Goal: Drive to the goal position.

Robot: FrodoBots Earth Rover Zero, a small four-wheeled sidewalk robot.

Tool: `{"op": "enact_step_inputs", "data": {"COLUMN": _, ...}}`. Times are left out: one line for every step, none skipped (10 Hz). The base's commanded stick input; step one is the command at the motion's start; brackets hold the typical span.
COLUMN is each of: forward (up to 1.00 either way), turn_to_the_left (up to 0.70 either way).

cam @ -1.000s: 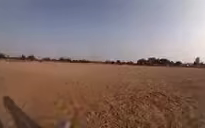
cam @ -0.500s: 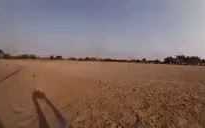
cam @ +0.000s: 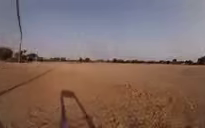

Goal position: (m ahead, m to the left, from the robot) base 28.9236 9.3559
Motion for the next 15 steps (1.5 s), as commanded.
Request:
{"op": "enact_step_inputs", "data": {"forward": 0.7, "turn_to_the_left": 0.0}}
{"op": "enact_step_inputs", "data": {"forward": 0.7, "turn_to_the_left": 0.0}}
{"op": "enact_step_inputs", "data": {"forward": 0.7, "turn_to_the_left": 0.0}}
{"op": "enact_step_inputs", "data": {"forward": 0.7, "turn_to_the_left": 0.0}}
{"op": "enact_step_inputs", "data": {"forward": 0.7, "turn_to_the_left": 0.0}}
{"op": "enact_step_inputs", "data": {"forward": 0.7, "turn_to_the_left": 0.0}}
{"op": "enact_step_inputs", "data": {"forward": 0.7, "turn_to_the_left": 0.0}}
{"op": "enact_step_inputs", "data": {"forward": 0.7, "turn_to_the_left": 0.0}}
{"op": "enact_step_inputs", "data": {"forward": 0.7, "turn_to_the_left": 0.01}}
{"op": "enact_step_inputs", "data": {"forward": 0.7, "turn_to_the_left": 0.17}}
{"op": "enact_step_inputs", "data": {"forward": 0.7, "turn_to_the_left": 0.33}}
{"op": "enact_step_inputs", "data": {"forward": 0.7, "turn_to_the_left": 0.35}}
{"op": "enact_step_inputs", "data": {"forward": 0.7, "turn_to_the_left": 0.35}}
{"op": "enact_step_inputs", "data": {"forward": 0.7, "turn_to_the_left": 0.35}}
{"op": "enact_step_inputs", "data": {"forward": 0.7, "turn_to_the_left": 0.0}}
